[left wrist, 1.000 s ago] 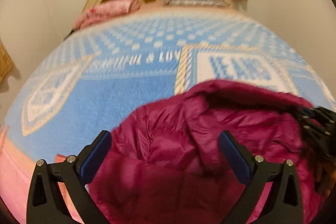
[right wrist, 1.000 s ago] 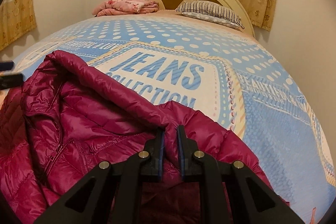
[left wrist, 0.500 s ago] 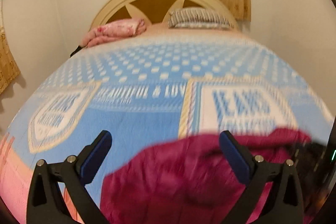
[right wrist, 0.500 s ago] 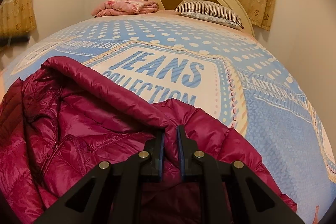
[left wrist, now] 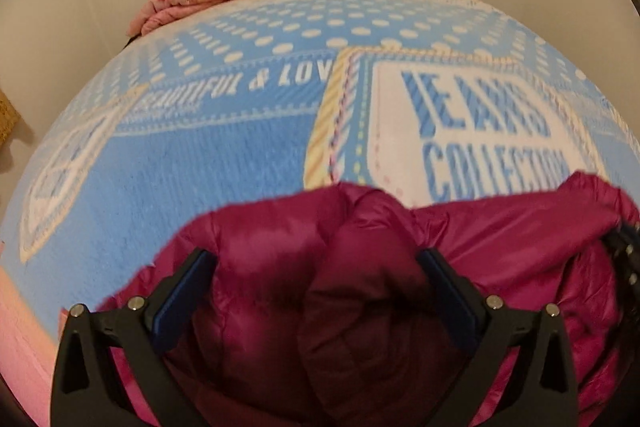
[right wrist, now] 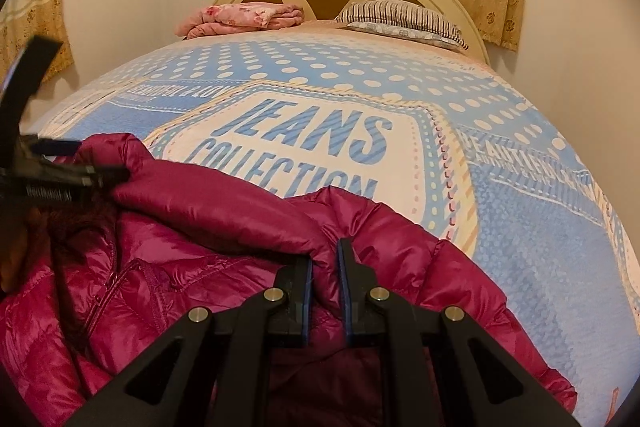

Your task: Fold large clothes

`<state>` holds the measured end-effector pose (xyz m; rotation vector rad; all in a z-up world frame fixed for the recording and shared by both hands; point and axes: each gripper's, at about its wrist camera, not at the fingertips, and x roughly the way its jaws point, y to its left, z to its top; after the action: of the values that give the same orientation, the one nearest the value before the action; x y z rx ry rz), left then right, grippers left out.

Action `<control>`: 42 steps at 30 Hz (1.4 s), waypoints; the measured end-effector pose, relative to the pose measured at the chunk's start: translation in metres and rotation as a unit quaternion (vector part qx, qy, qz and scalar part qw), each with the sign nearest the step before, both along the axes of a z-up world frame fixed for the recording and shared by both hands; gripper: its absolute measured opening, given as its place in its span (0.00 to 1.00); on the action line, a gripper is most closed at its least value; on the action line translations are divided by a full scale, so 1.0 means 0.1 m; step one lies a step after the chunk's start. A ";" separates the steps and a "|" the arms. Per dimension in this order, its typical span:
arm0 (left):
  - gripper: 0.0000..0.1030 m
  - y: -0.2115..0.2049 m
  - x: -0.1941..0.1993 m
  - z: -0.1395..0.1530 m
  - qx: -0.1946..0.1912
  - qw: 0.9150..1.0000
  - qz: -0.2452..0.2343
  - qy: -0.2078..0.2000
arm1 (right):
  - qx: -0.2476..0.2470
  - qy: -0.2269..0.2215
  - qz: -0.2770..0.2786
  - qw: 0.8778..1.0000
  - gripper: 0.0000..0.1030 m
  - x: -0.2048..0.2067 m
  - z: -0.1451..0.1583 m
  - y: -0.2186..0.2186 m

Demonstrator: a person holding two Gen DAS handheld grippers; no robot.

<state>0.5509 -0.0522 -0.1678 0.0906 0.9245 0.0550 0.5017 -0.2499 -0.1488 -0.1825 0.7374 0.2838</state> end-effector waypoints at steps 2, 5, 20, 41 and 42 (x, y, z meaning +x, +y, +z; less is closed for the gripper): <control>1.00 -0.02 0.01 -0.05 0.000 1.000 0.000 -0.002 | 0.004 0.003 0.005 1.000 0.11 0.00 0.02 -0.01; 1.00 0.02 -0.03 -0.08 -0.016 1.000 0.005 -0.011 | 0.054 0.013 -0.004 0.998 0.25 -0.08 0.15 -0.16; 1.00 0.06 0.01 -0.10 -0.036 0.999 0.003 -0.009 | 0.059 0.095 -0.045 0.993 0.25 0.20 -0.04 0.28; 1.00 -0.27 0.08 -0.13 -0.063 0.997 -0.033 0.026 | 0.143 0.084 -0.044 0.985 0.23 0.13 -0.13 0.03; 1.00 -0.24 0.09 -0.13 -0.075 0.996 -0.032 0.026 | 0.142 0.085 -0.043 0.985 0.23 0.13 -0.13 0.04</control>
<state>0.5595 -0.0758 -0.1813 -0.0176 0.9744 -0.0760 0.5144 -0.2462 -0.1622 0.1458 0.8619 0.3205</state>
